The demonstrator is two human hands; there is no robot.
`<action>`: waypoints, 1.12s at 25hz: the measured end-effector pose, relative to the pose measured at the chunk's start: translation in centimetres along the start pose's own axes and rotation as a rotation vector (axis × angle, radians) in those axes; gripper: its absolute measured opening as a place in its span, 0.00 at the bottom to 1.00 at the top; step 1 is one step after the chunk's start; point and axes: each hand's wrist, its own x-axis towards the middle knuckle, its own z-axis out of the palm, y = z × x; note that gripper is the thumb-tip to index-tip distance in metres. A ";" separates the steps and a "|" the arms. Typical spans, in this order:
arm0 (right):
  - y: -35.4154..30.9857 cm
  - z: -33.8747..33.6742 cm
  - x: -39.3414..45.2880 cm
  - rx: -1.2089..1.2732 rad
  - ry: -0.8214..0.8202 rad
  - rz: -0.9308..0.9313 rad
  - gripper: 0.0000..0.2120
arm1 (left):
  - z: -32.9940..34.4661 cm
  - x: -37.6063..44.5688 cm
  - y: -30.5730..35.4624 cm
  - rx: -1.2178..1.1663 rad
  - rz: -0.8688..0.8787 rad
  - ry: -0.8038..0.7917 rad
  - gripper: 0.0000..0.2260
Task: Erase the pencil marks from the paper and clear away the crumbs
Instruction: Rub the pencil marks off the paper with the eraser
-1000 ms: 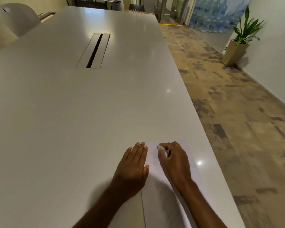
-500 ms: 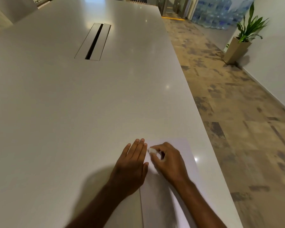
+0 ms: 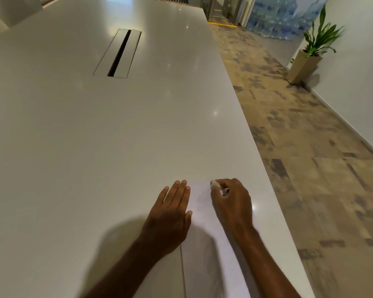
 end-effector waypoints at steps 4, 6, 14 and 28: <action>-0.7 1.1 -3.4 0.007 -0.242 -0.139 0.01 | -0.1 0.1 0.0 0.014 0.005 -0.026 0.29; 0.1 0.5 -1.0 -0.069 -0.124 -0.046 0.06 | -0.2 0.2 -0.1 0.009 0.000 -0.027 0.29; -0.7 0.3 -2.9 -0.101 -0.215 -0.131 0.07 | -0.1 0.2 -0.2 0.003 0.010 -0.039 0.29; -0.7 -1.7 1.2 -0.222 -0.010 0.032 0.11 | -0.2 0.1 -0.1 0.000 0.016 -0.026 0.28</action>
